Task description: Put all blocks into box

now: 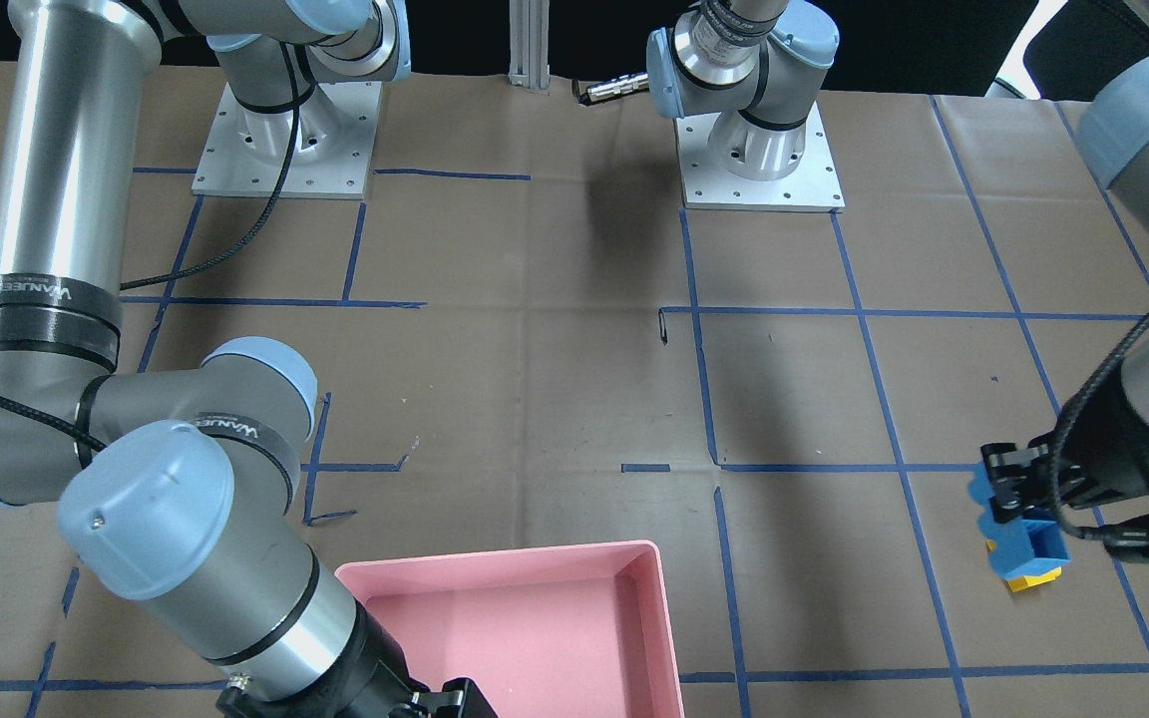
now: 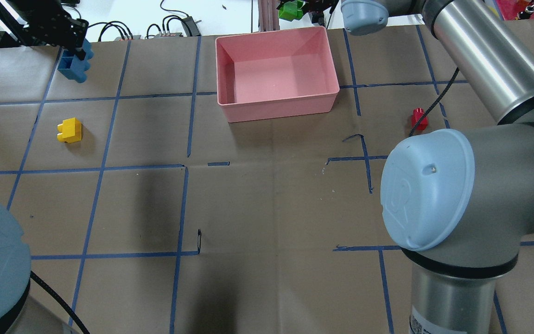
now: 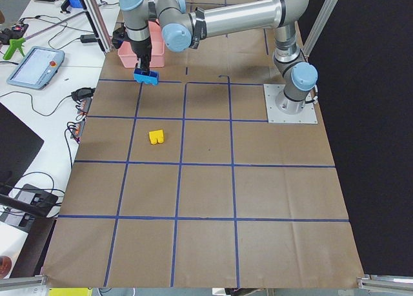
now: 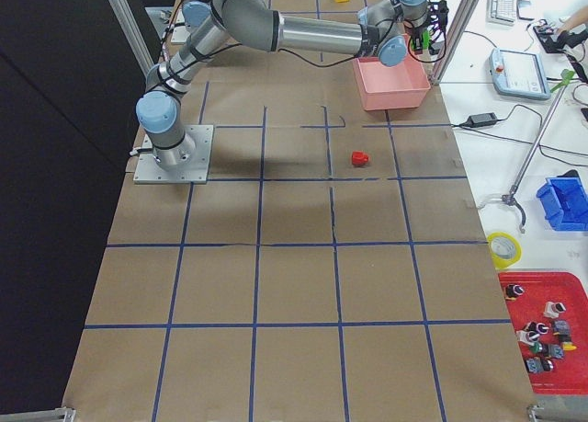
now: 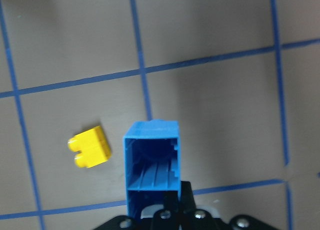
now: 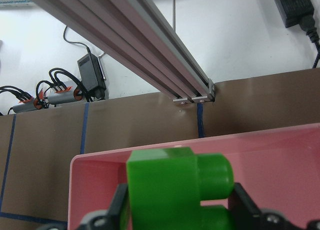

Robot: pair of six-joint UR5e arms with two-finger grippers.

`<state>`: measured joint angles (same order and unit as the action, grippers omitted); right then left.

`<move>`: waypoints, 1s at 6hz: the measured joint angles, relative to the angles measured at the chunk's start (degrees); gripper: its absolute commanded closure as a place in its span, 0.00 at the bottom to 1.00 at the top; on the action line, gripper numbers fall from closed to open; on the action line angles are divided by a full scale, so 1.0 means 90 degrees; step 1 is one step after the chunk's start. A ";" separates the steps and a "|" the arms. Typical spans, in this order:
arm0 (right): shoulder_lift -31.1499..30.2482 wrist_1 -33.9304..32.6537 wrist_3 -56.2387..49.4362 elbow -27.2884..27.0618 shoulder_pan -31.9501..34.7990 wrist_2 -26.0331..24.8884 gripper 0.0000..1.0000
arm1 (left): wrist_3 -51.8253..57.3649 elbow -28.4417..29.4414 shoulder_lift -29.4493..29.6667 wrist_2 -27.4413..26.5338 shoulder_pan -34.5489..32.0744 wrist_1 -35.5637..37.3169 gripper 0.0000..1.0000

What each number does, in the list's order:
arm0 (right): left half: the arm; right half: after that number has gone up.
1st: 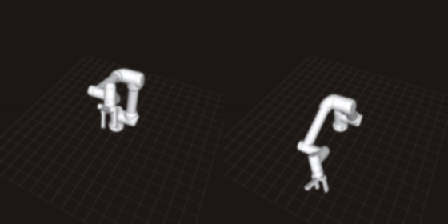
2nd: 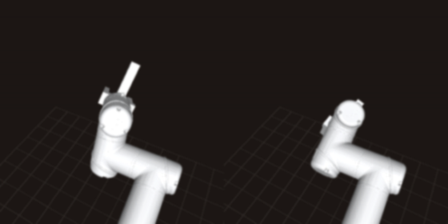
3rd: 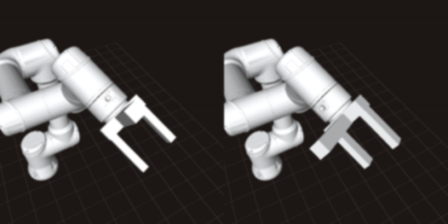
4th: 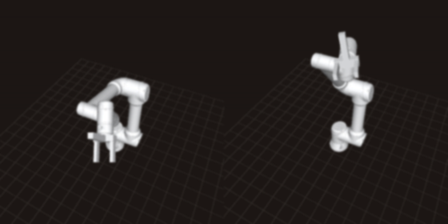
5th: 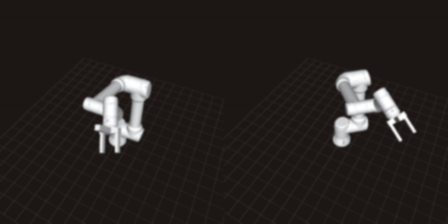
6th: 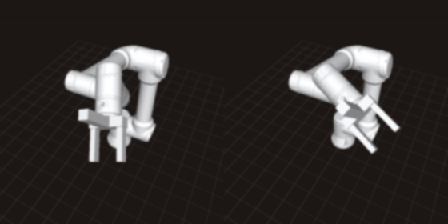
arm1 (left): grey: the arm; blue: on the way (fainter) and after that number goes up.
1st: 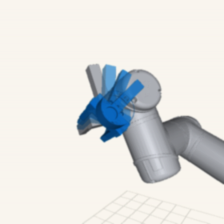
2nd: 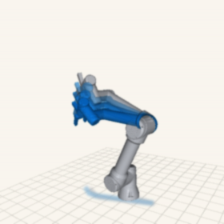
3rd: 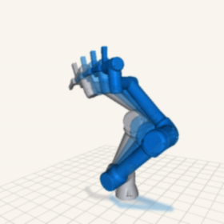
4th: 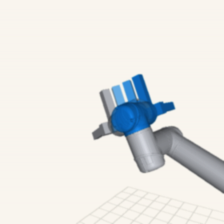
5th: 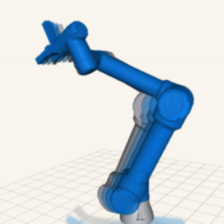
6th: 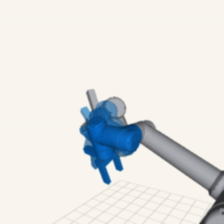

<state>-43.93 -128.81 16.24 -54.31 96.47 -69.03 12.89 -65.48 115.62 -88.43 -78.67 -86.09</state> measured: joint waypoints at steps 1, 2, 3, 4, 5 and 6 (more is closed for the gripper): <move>0.0001 0.0045 0.0045 -0.0044 0.0084 -0.0042 0.00 | -0.0785 0.0199 0.0202 0.0195 -0.0317 0.0003 1.00; -0.0082 0.0126 0.0048 -0.0201 0.0124 -0.0067 0.00 | -0.1317 0.0463 0.0436 0.0260 -0.0591 0.0001 1.00; -0.0394 0.0245 0.0006 -0.0618 0.0057 -0.0187 0.00 | -0.1718 0.0688 0.0631 0.0279 -0.0819 0.0003 1.00; -0.0936 0.0322 -0.0279 -0.1237 -0.0182 -0.0453 0.00 | -0.1962 0.0829 0.0749 0.0290 -0.0954 0.0010 1.00; -0.1572 0.0343 -0.0997 -0.1936 -0.0598 -0.0689 0.00 | -0.2183 0.0946 0.0842 0.0300 -0.1057 0.0013 1.00; -0.2111 0.0316 -0.2083 -0.2650 -0.1095 -0.0950 0.00 | -0.2549 0.1135 0.0998 0.0300 -0.1261 0.0027 1.00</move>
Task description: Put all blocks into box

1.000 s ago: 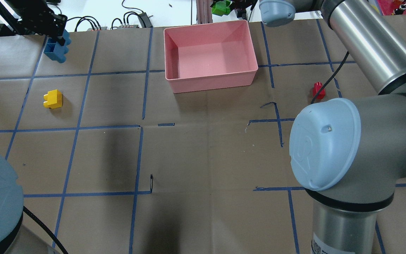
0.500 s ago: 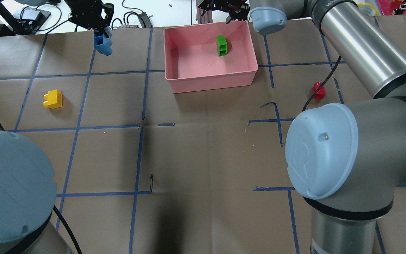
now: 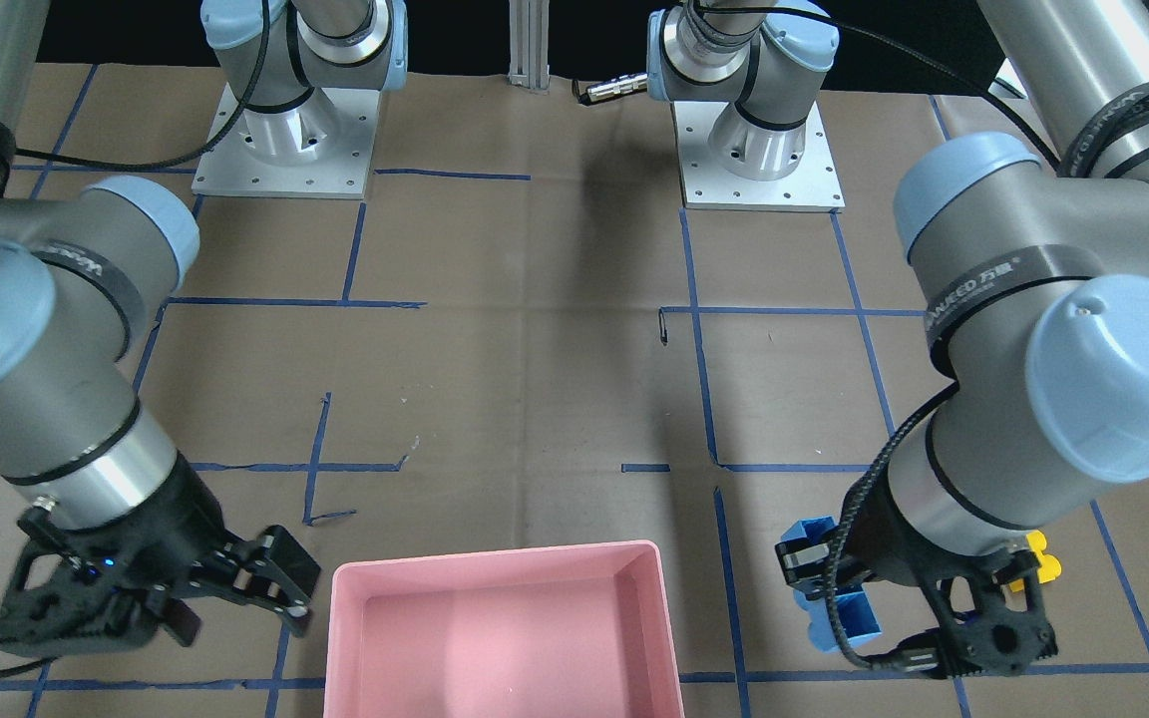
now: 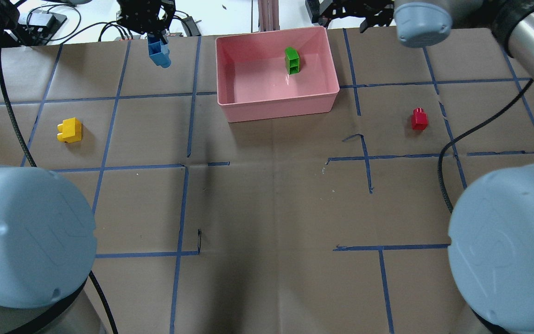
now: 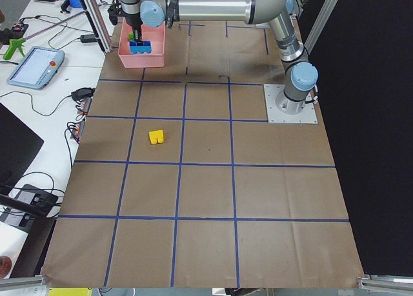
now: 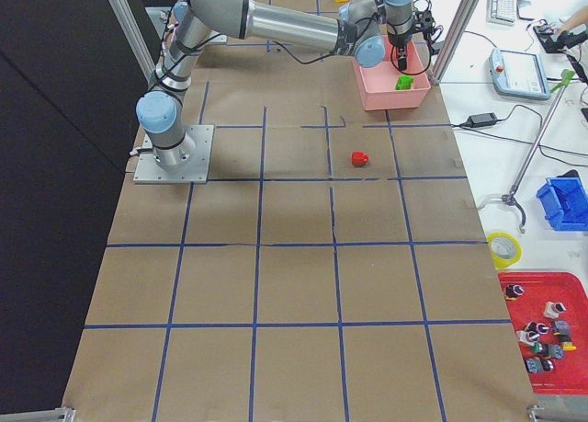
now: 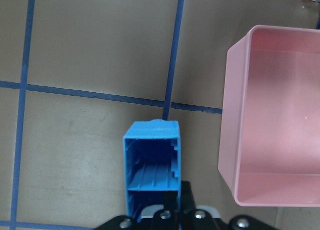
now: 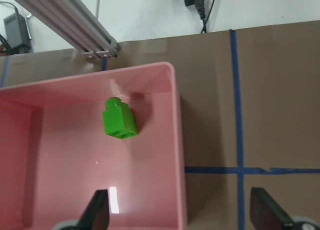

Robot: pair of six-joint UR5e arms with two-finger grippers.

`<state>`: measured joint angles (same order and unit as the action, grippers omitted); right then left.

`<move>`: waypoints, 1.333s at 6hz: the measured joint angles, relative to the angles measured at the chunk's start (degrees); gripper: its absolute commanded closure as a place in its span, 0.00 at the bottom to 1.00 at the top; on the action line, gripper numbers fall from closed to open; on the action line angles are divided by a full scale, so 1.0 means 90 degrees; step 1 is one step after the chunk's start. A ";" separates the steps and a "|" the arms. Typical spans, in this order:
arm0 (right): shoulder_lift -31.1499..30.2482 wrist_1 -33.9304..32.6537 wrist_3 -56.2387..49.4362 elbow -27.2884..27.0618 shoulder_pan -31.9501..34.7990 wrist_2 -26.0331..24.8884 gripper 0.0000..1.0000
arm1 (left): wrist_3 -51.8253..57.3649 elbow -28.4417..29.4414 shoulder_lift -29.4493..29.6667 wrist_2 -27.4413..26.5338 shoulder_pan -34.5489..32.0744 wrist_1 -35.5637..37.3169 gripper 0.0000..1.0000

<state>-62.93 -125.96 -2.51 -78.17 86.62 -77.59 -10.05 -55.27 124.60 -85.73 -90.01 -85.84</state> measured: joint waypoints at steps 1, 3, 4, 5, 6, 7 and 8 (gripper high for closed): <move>-0.0271 -0.0063 -0.0844 -0.0633 -0.0420 -0.0315 0.01 | -0.0498 0.0314 0.0279 -0.0013 -0.0308 0.0020 1.00; -0.0285 -0.0153 -0.1222 -0.1352 -0.0901 -0.1063 0.01 | -0.1352 0.1081 0.1078 -0.0058 -0.0933 0.0083 1.00; -0.0170 -0.0177 -0.1015 -0.1584 -0.0994 -0.1265 0.01 | -0.1535 0.1255 0.1409 -0.0075 -0.1140 0.0194 0.93; -0.0046 -0.0252 -0.0720 -0.1805 -0.1066 -0.1345 0.01 | -0.1608 0.1288 0.1636 -0.0091 -0.1256 0.0340 0.30; 0.0059 -0.0345 -0.0550 -0.1987 -0.1124 -0.1382 0.01 | -0.1652 0.1278 0.1744 -0.0106 -0.1304 0.0437 0.09; 0.0146 -0.0423 -0.0496 -0.2099 -0.1154 -0.1394 0.01 | -0.1724 0.1278 0.1773 -0.0142 -0.1323 0.0517 0.01; 0.0236 -0.0545 -0.0486 -0.2139 -0.1173 -0.1409 0.05 | -0.1793 0.1291 0.1722 -0.0175 -0.1332 0.0594 0.01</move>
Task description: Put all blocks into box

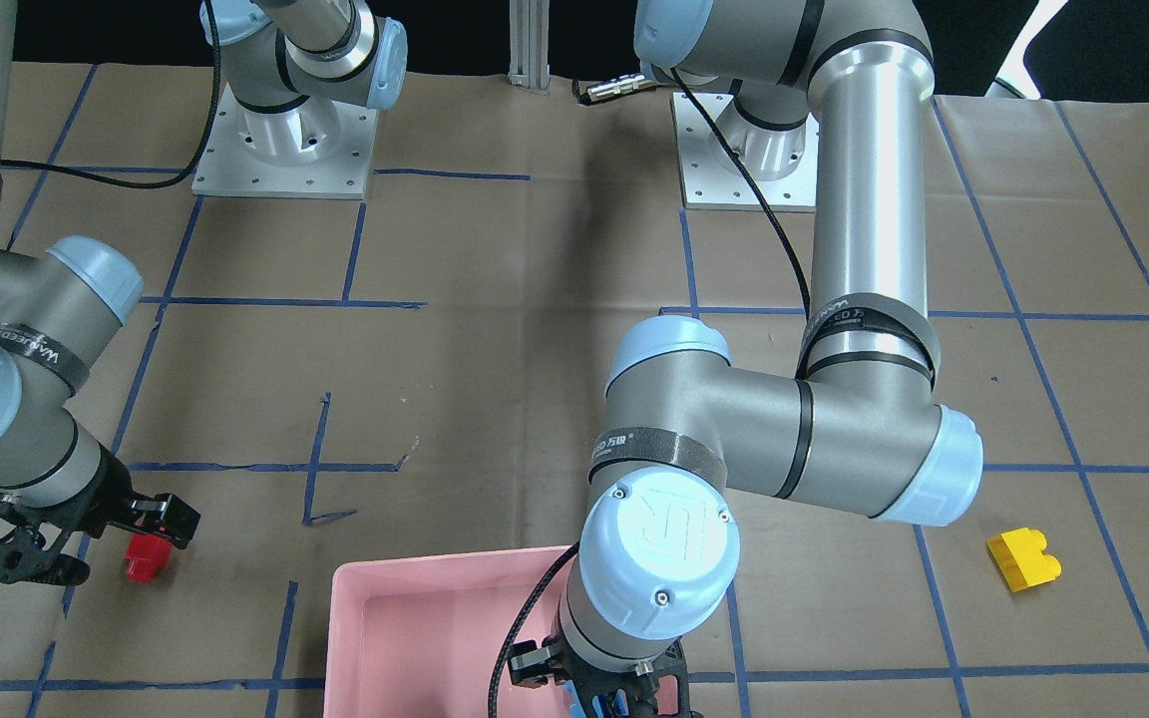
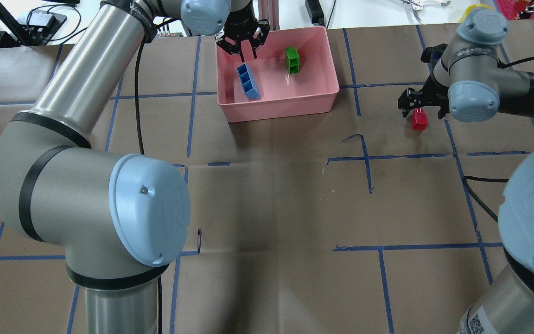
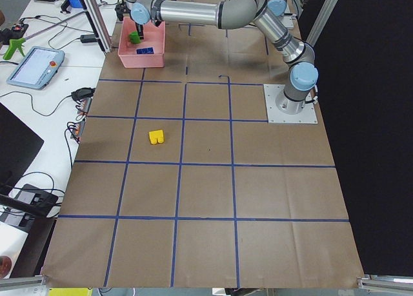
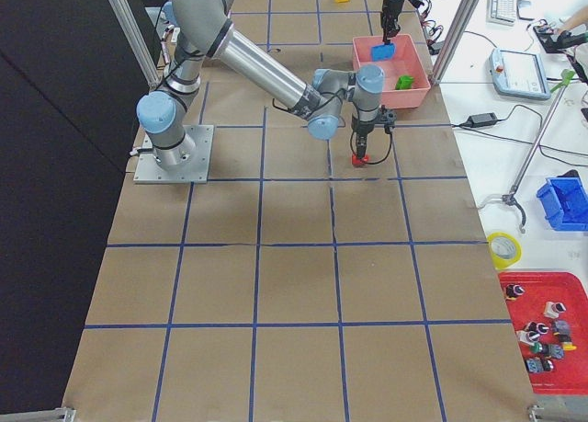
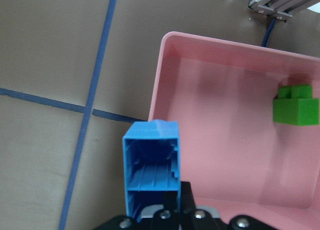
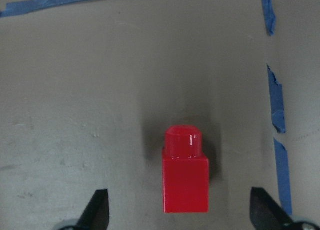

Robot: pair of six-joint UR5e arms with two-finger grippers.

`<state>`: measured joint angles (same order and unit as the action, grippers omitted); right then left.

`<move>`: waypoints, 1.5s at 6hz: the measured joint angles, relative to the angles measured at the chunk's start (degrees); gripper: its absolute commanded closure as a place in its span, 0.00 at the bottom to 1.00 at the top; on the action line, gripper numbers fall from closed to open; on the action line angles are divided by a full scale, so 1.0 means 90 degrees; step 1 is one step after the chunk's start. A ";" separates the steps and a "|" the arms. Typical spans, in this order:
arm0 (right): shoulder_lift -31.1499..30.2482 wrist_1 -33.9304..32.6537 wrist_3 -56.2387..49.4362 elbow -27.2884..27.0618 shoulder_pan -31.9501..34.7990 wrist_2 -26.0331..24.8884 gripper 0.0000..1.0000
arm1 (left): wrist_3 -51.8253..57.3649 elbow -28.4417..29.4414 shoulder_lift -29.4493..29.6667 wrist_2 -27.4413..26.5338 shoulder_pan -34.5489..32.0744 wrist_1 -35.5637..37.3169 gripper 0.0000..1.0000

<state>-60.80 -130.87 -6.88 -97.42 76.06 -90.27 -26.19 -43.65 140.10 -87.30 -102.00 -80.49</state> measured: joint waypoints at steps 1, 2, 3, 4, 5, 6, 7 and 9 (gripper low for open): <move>0.0098 -0.0138 0.0002 -0.0018 -0.0009 -0.0053 0.05 | 0.0006 0.0015 -0.0135 -0.0005 0.0015 0.0005 0.01; 0.0180 -0.0288 0.0006 -0.0068 -0.0012 -0.0140 0.09 | 0.0084 0.0003 -0.0395 -0.0010 0.0102 -0.0104 0.01; 0.0233 -0.0451 0.0014 -0.0147 -0.0014 -0.0213 0.40 | 0.0369 -0.0031 -0.0730 -0.0002 0.0339 -0.0348 0.01; 0.0232 -0.0510 0.0023 -0.0190 -0.0013 -0.0241 0.70 | 0.0842 -0.0064 -0.0994 0.0014 0.0696 -0.0660 0.01; 0.0218 -0.0499 0.0029 -0.0199 -0.0014 -0.0238 0.93 | 0.1417 -0.0164 -0.1185 0.0012 0.1108 -0.0902 0.01; 0.0209 -0.0469 0.0029 -0.0185 -0.0014 -0.0219 0.95 | 0.1979 -0.0380 -0.1329 -0.0010 0.1523 -0.0995 0.01; 0.0200 -0.0446 0.0000 -0.0170 -0.0014 -0.0215 0.94 | 0.2418 -0.0652 -0.1438 -0.0031 0.1942 -0.1022 0.01; -0.0037 -0.0185 -0.0058 0.0053 -0.0032 -0.0245 0.95 | 0.2906 -0.1176 -0.1591 -0.0349 0.2740 -0.1062 0.01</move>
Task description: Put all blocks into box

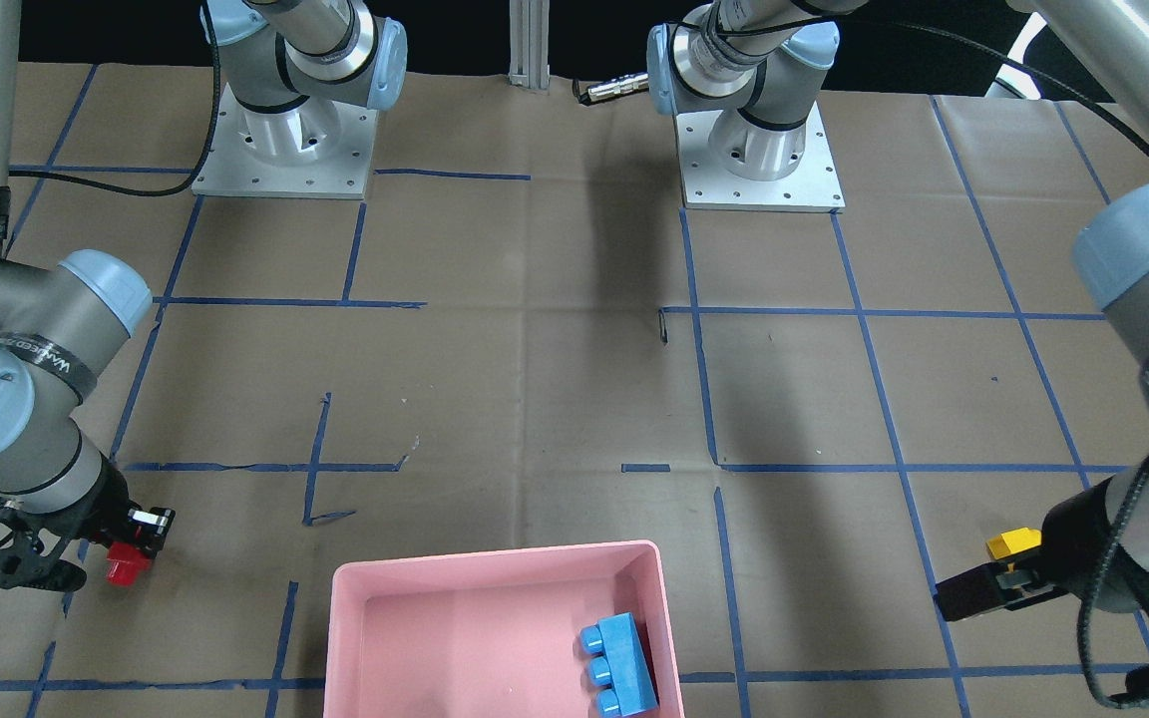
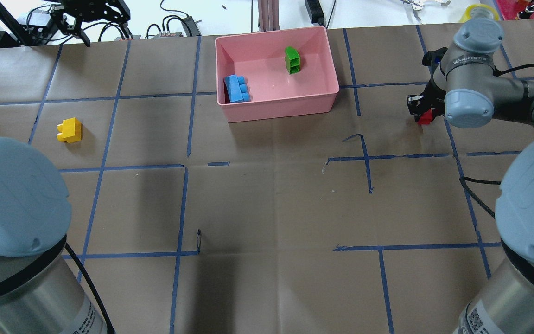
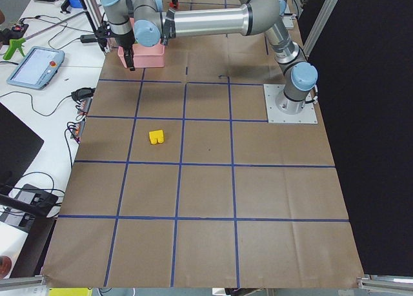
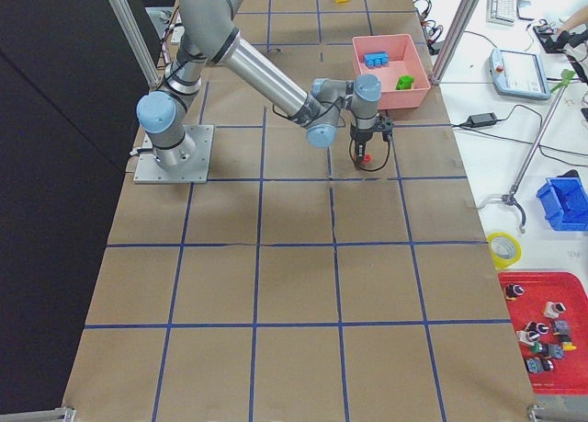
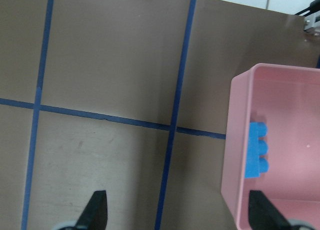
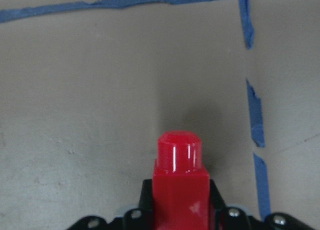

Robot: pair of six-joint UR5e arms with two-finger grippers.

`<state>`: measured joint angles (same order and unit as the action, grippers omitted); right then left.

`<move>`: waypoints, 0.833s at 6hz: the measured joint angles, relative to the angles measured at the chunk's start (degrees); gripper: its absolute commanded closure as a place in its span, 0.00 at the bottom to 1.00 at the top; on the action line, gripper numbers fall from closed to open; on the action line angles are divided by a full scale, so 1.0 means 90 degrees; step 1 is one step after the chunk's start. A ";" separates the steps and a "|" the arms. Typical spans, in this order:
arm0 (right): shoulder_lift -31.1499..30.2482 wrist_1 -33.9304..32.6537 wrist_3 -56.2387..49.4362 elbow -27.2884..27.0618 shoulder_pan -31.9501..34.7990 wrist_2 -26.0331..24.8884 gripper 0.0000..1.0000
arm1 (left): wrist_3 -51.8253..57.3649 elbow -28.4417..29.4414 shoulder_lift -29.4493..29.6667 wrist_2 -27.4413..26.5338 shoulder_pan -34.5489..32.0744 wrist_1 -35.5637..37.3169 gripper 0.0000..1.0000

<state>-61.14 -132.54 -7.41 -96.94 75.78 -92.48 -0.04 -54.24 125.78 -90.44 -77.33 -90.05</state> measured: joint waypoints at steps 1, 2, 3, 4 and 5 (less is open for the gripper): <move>-0.0283 0.0670 0.0014 0.0339 0.0002 0.0023 0.94 | 0.0261 -0.0261 -0.0029 -0.0322 0.0333 0.0002 0.02; -0.0525 0.1505 0.0051 0.0875 0.0085 0.0216 0.94 | 0.0531 -0.0524 -0.0041 -0.0480 0.0622 0.0034 0.05; -0.0575 0.2072 0.0121 0.1490 0.0289 0.0751 0.94 | 0.0717 -0.0815 -0.0073 -0.0523 0.0843 0.0074 0.05; -0.0389 0.2275 0.0359 0.2036 0.0607 0.1482 0.94 | 0.0802 -0.1141 -0.0135 -0.0530 0.1008 0.0185 0.05; 0.0068 0.2108 0.0770 0.2634 0.0995 0.2119 0.94 | 0.0948 -0.1565 -0.0184 -0.0529 0.1198 0.0599 0.04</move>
<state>-60.52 -113.56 -0.48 -73.23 84.73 -73.41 8.49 -68.32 124.12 -95.20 -66.55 -84.65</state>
